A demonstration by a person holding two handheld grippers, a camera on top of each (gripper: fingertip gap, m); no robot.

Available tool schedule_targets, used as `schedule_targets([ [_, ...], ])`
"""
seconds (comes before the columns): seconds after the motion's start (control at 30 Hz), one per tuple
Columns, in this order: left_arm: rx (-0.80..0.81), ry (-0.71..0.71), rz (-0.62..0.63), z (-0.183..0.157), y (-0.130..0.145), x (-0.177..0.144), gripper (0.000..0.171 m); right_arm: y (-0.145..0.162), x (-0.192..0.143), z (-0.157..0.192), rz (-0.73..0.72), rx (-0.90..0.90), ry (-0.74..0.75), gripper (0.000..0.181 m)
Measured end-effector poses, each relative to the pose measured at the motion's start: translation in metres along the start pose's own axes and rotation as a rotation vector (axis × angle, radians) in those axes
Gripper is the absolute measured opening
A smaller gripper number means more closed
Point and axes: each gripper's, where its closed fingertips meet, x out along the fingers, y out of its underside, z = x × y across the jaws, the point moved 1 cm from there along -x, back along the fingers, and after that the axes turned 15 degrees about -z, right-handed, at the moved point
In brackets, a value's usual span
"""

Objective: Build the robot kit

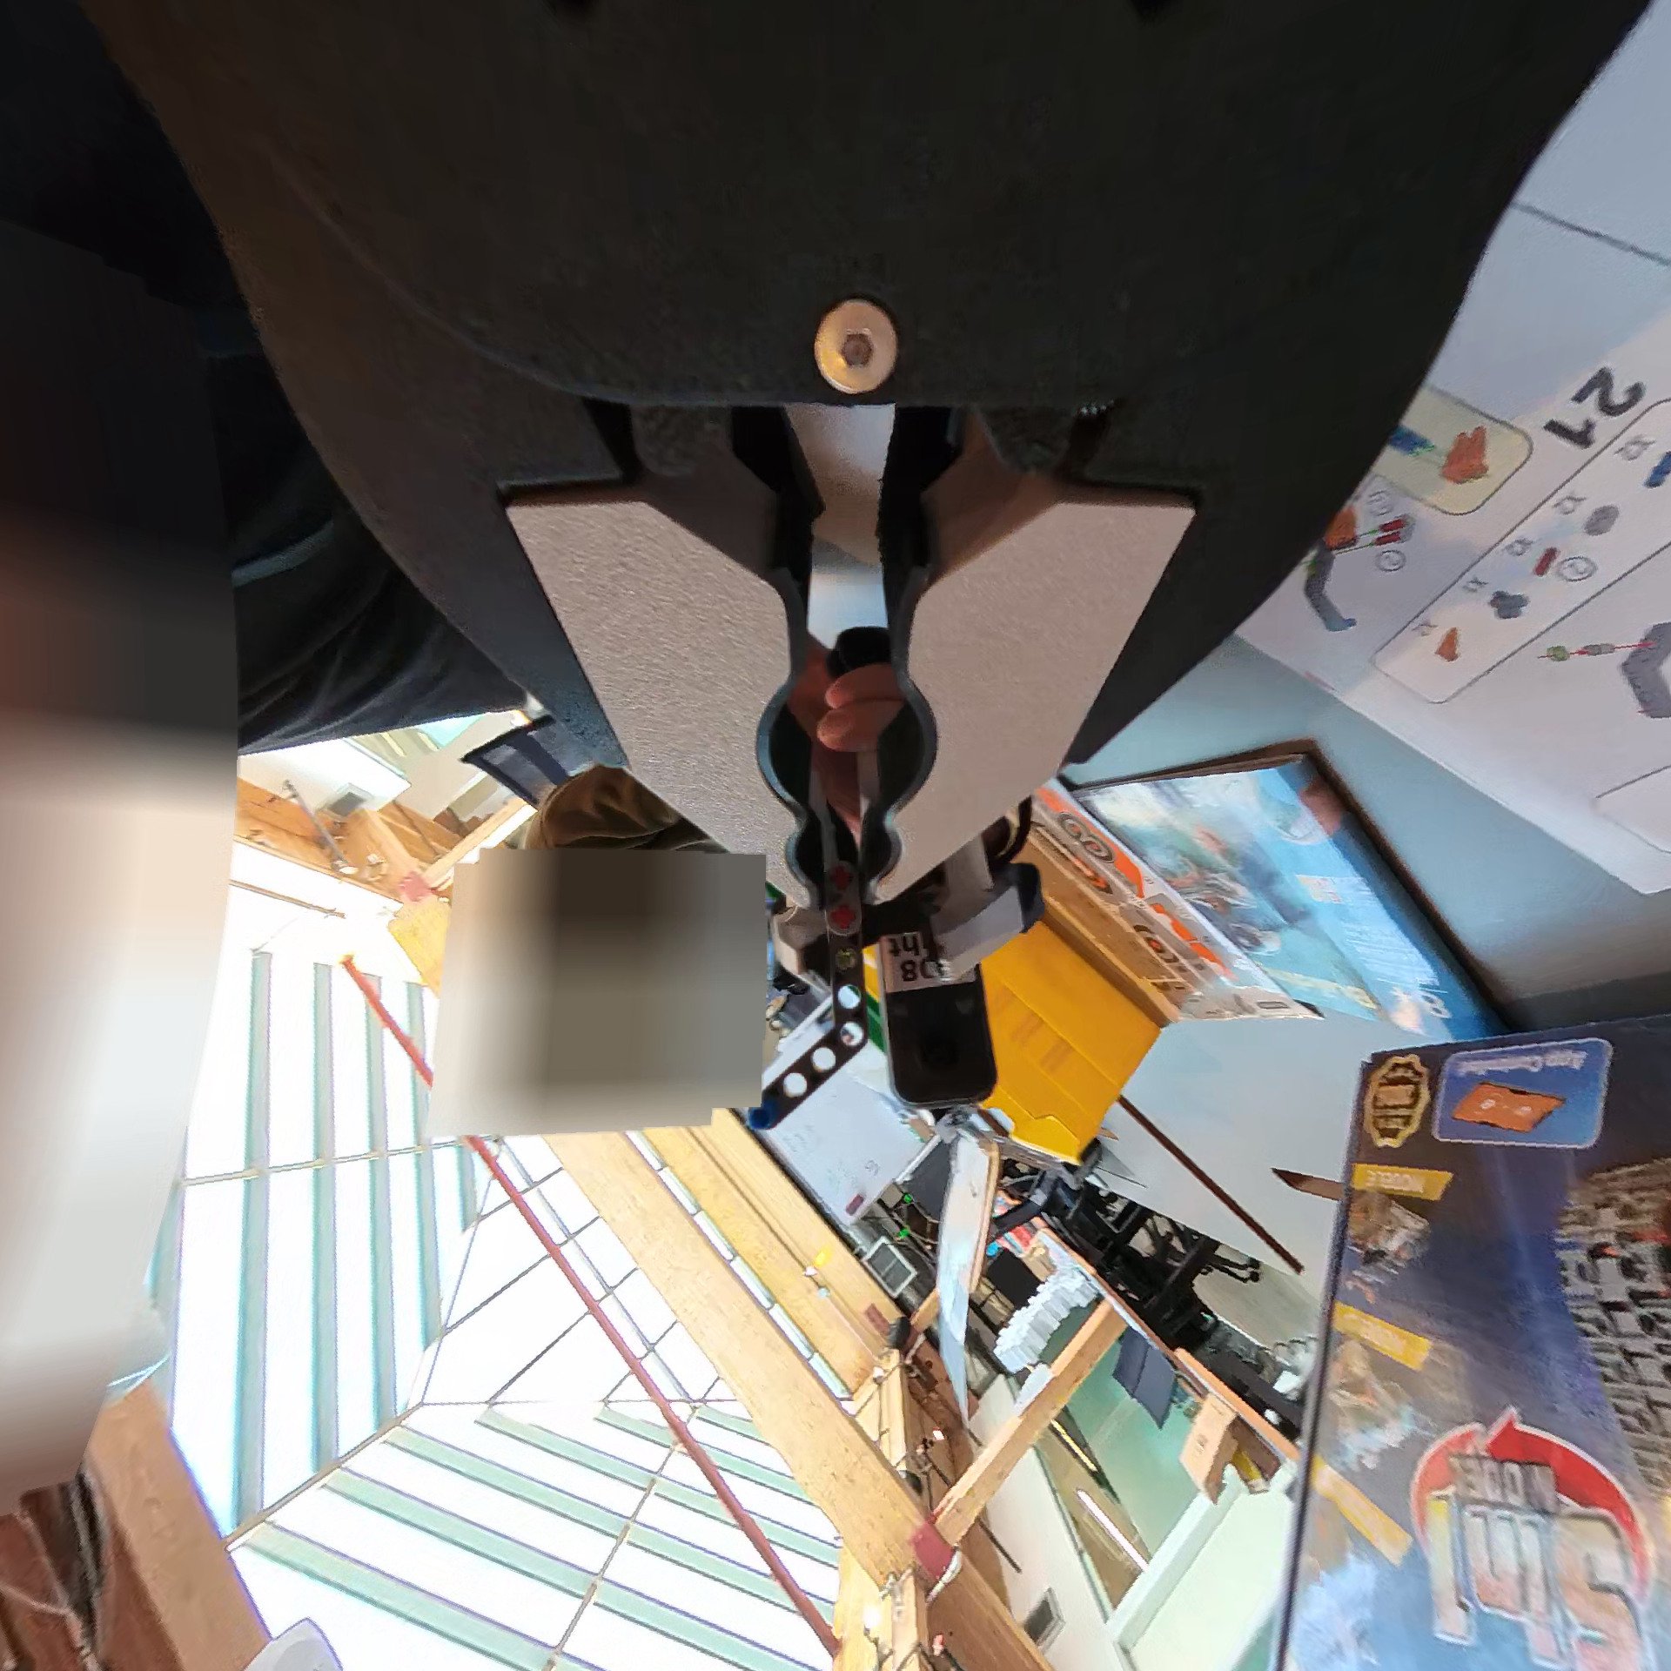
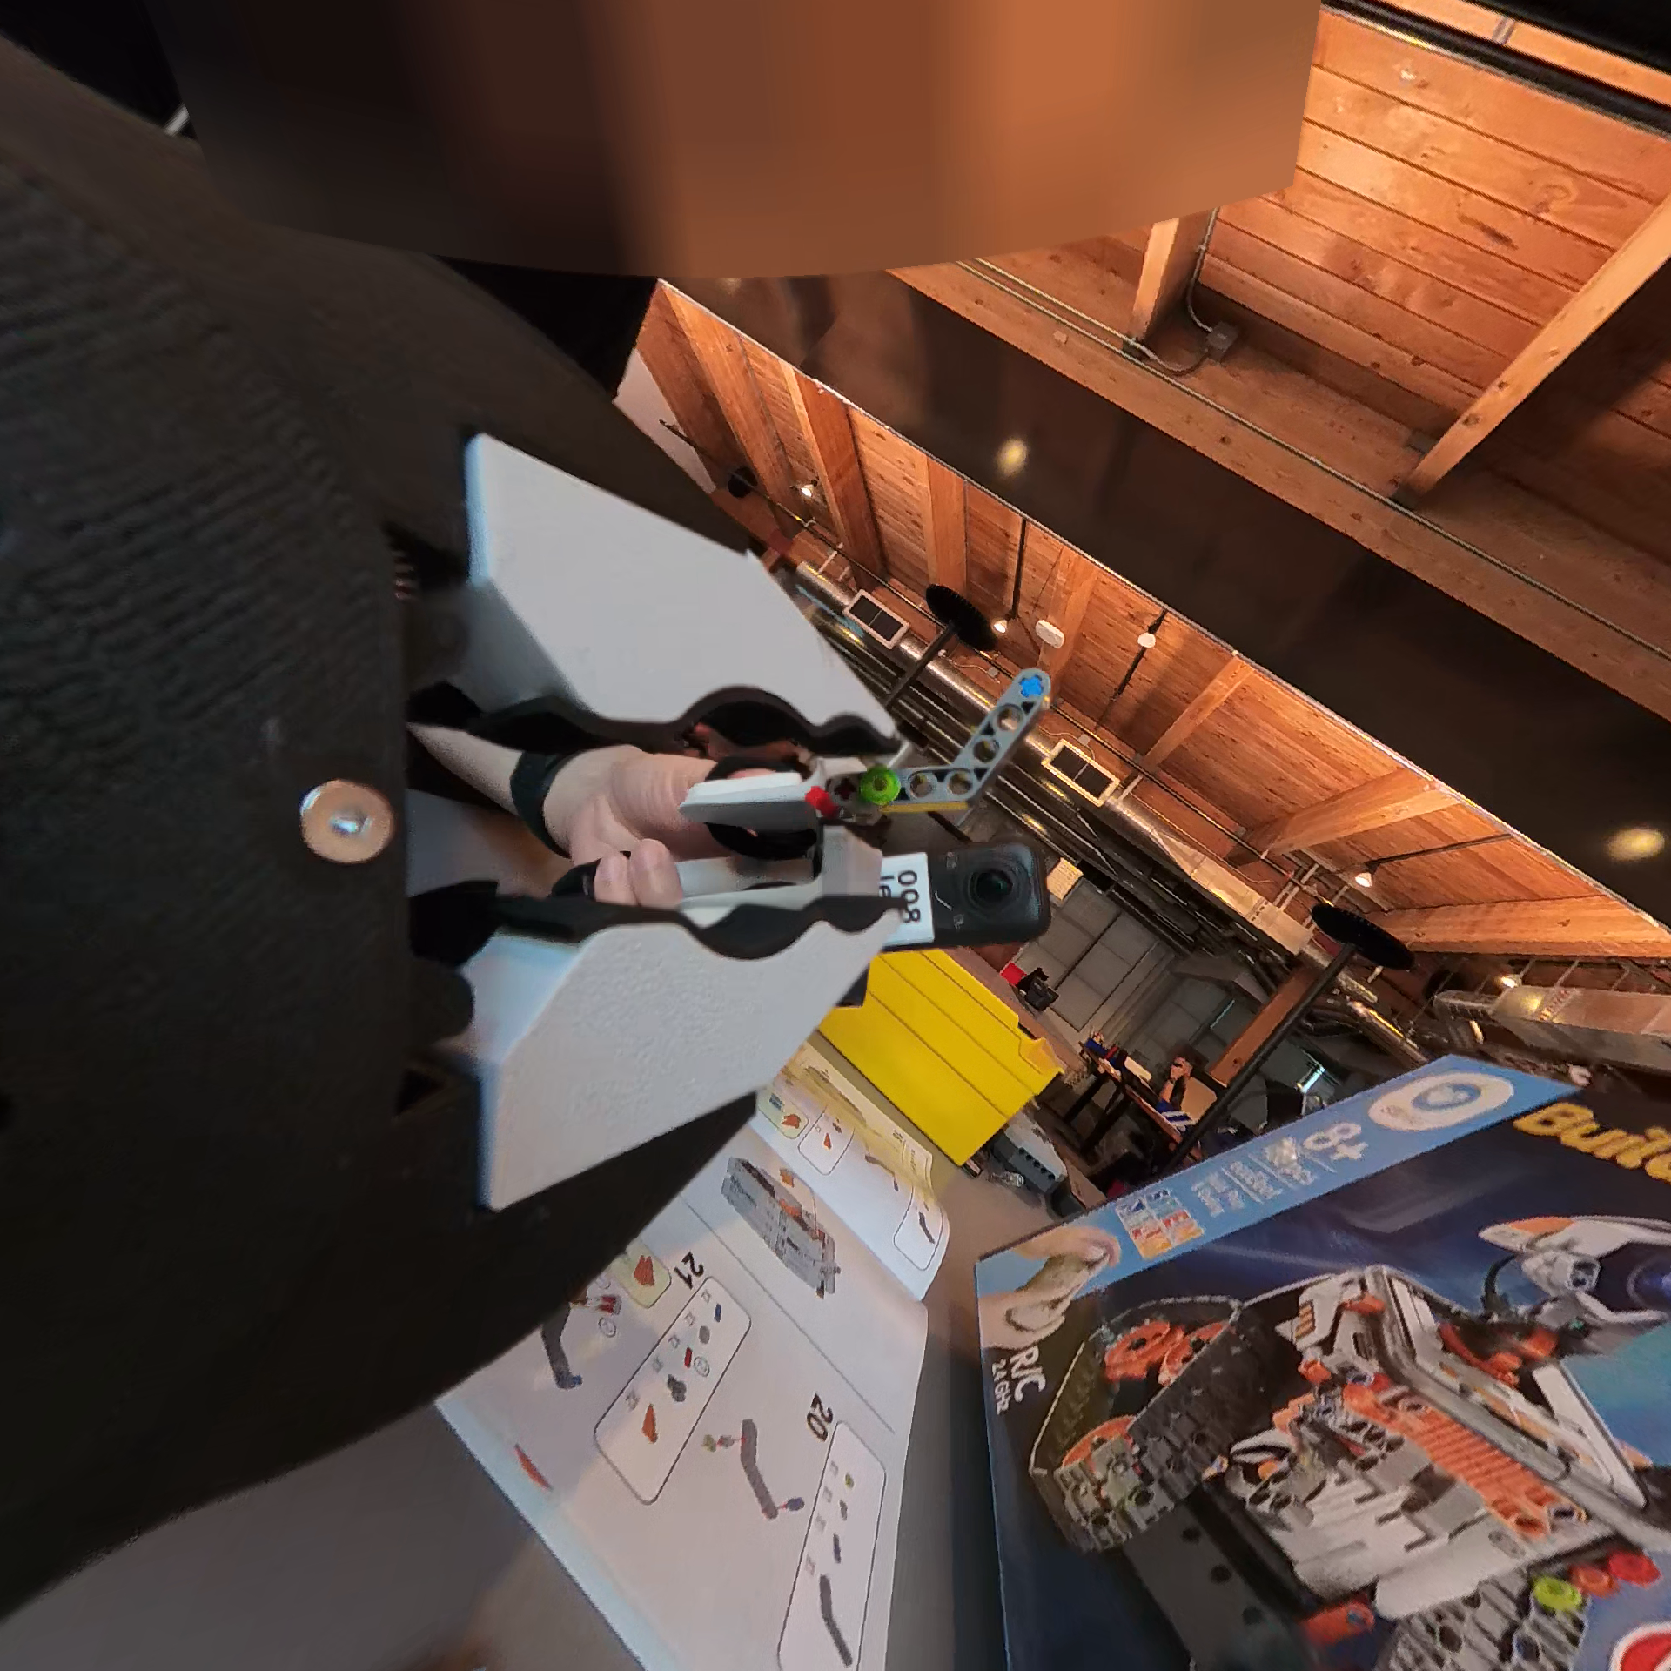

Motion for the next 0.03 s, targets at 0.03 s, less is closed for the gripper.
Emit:
schedule_targets([
  [0.03, -0.030, 0.029, -0.004, -0.0042, -0.0017, -0.0005, 0.005, -0.0005, -0.0002, 0.0043, 0.016, -0.016, -0.024, 0.039],
])
